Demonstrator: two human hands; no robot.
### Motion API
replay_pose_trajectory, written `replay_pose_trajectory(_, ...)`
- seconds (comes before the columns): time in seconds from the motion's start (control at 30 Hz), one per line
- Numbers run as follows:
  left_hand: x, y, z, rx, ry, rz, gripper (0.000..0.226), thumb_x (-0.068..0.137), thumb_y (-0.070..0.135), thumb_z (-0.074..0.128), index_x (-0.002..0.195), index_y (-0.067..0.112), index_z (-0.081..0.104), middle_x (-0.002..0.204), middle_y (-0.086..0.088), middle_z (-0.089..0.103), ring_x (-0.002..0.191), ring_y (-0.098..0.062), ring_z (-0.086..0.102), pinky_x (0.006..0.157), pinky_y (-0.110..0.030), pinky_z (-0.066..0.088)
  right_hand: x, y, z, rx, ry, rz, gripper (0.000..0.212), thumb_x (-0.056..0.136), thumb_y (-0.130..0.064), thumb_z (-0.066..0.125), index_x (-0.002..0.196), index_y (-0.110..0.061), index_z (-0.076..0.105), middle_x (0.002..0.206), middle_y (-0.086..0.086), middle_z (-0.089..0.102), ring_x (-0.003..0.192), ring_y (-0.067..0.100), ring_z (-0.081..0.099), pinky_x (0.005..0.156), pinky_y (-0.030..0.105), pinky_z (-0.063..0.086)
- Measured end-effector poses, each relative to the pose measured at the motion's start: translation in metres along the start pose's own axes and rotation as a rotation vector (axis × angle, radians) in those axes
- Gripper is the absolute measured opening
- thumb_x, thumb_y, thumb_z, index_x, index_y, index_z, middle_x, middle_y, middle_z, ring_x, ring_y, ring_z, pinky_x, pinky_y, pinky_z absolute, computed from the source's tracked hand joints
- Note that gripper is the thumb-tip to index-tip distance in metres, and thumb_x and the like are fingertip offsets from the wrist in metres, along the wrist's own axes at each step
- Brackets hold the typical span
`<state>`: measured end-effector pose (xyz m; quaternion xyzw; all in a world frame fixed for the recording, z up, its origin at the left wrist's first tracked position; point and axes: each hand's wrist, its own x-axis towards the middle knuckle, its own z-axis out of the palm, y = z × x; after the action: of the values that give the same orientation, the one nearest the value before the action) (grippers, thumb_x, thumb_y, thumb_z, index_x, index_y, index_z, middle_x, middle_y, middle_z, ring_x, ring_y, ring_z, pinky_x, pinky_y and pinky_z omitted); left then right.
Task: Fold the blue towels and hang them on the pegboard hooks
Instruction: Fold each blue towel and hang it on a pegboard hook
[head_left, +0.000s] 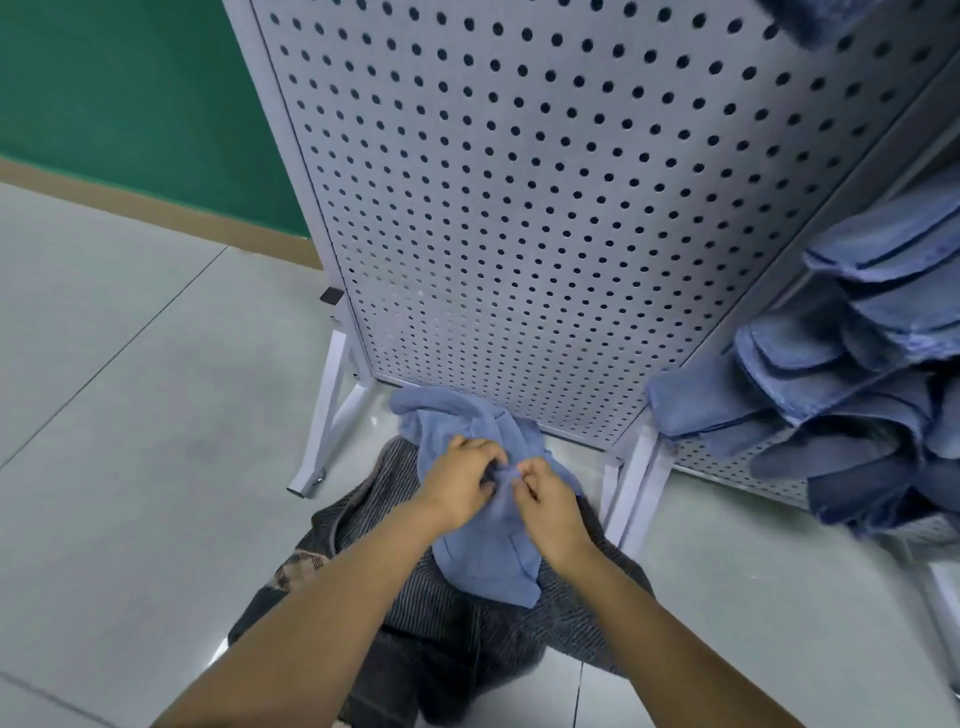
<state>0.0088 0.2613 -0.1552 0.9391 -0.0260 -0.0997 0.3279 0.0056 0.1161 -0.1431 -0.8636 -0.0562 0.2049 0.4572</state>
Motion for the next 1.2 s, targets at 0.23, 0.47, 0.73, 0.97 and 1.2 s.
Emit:
replay_pose_trajectory(0.23,-0.032,0.064,-0.081,-0.334,0.198,0.133,0.022,0.073,0.025,0.060,0.064,0.018,0.040,0.060,0.000,0.040,0.060,-0.010,0.036,0.056,-0.027,0.028,-0.047,-0.076,-0.071,0.296,-0.011,-0.195,0.009,0.100,-0.014,0.045,0.092,-0.015,0.048,0.078,0.016,0.050,0.069,0.018,0.041,0.063,0.032,0.034)
replay_pose_trajectory(0.47,-0.083,0.188,-0.165,-0.694,0.184,0.164,0.024,0.091,0.005,0.053,0.073,0.016,0.040,0.064,0.002,0.038,0.059,-0.011,0.035,0.054,-0.021,0.030,-0.129,-0.138,-0.169,0.029,-0.065,-0.345,0.018,0.086,-0.020,0.071,0.080,-0.013,0.055,0.064,-0.007,0.043,0.055,0.001,0.039,0.058,0.015,0.033)
replay_pose_trajectory(0.73,-0.155,0.297,-0.238,-0.306,-0.248,0.005,0.051,0.055,0.053,0.081,0.085,0.014,0.068,0.085,0.004,0.071,0.080,-0.014,0.066,0.072,-0.026,0.048,-0.231,-0.177,-0.280,-0.186,0.236,-0.417,0.030,0.090,-0.014,0.062,0.065,-0.020,0.048,0.061,-0.005,0.042,0.059,0.007,0.036,0.057,0.024,0.029)
replay_pose_trajectory(0.97,-0.207,0.370,-0.203,-0.654,-0.462,-0.018,0.024,0.087,0.012,0.066,0.064,0.016,0.069,0.077,-0.002,0.070,0.073,-0.013,0.066,0.072,-0.025,0.052,-0.295,-0.187,-0.317,-0.592,0.430,-0.437,0.014,0.091,-0.025,0.060,0.080,-0.016,0.060,0.076,0.005,0.047,0.075,0.025,0.049,0.066,0.036,0.039)
replay_pose_trajectory(1.2,-0.207,0.381,-0.138,-0.166,-0.579,-0.140,0.058,0.072,0.030,0.079,0.120,0.006,0.058,0.118,-0.009,0.067,0.110,-0.023,0.063,0.101,-0.041,0.048,-0.316,-0.175,-0.302,-0.302,0.489,-0.382,0.014,0.088,-0.002,0.053,0.086,-0.010,0.065,0.060,0.003,0.058,0.049,0.012,0.059,0.056,0.030,0.051)
